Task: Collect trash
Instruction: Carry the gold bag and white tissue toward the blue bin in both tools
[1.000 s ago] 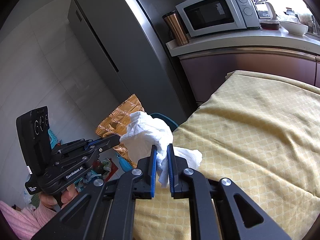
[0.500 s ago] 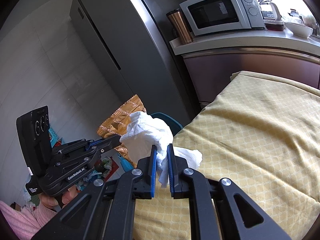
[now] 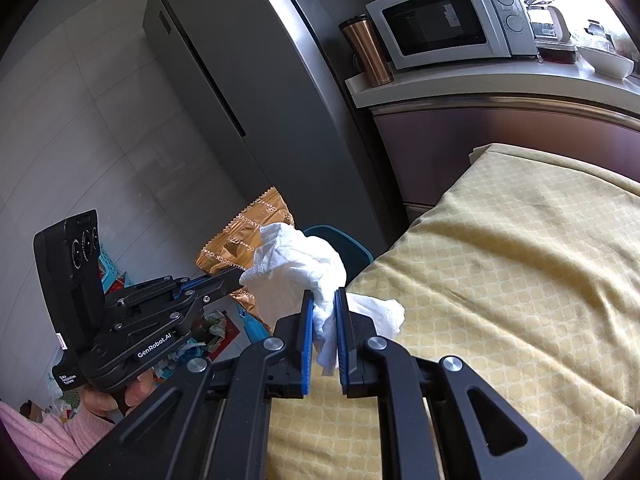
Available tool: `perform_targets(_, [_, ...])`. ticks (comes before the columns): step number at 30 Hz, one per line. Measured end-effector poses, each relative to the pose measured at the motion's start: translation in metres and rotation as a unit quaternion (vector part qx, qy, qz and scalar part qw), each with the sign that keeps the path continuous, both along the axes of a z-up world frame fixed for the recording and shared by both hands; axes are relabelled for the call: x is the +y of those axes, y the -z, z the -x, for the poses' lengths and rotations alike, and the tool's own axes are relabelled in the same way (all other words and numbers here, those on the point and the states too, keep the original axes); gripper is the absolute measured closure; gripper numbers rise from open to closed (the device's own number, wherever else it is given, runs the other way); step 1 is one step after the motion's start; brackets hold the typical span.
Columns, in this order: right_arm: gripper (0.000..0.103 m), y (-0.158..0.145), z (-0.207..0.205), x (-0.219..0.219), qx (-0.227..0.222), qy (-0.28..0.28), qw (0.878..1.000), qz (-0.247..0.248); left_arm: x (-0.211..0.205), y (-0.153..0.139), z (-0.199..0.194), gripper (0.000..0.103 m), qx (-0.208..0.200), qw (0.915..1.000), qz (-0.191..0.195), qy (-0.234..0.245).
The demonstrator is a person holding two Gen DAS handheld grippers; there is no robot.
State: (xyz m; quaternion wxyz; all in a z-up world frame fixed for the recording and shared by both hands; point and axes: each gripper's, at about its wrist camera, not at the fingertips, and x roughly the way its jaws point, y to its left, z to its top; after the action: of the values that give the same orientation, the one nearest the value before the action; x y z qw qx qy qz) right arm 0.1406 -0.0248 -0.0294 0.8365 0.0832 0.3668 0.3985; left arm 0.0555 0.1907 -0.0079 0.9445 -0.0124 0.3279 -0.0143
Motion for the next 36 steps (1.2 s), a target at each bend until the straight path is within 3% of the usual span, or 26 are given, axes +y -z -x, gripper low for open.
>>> perform_targets(36, [0.094, -0.005, -0.009, 0.019, -0.006, -0.017, 1.0, 0.0, 0.017, -0.004, 0.007, 0.099, -0.009, 0.9995, 0.002, -0.032])
